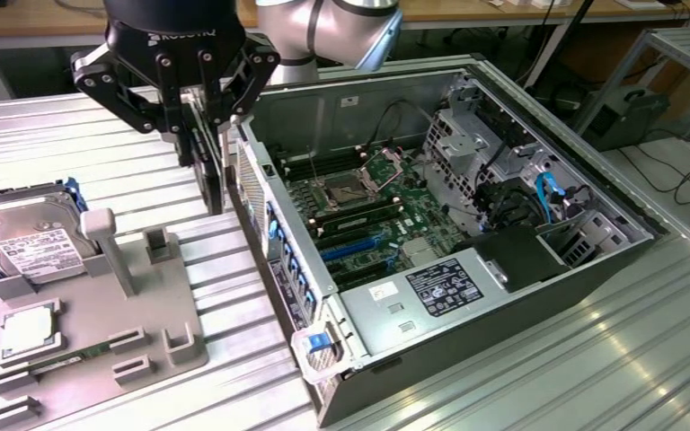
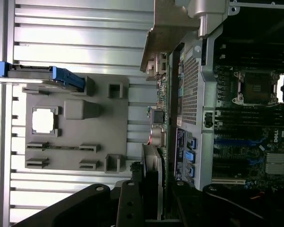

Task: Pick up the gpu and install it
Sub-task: 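Pick up the gpu and move the gpu toward the slot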

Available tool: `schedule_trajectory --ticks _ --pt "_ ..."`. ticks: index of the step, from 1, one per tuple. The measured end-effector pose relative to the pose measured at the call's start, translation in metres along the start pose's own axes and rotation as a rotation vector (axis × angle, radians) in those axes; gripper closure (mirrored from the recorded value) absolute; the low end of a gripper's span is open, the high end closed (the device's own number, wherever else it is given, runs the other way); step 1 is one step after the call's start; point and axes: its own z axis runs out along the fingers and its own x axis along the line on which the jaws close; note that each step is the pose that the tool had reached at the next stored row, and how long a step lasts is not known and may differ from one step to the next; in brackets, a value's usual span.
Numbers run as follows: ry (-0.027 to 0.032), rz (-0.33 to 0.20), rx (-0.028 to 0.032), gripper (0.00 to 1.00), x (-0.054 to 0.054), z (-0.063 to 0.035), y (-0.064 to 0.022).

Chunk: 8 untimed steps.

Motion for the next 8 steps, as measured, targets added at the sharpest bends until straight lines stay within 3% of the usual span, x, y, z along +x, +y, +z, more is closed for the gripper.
schedule_trajectory --ticks 8 --pt "-0.0006 0.000 0.0000 0.72 -0.0084 0.0002 -0.0004"
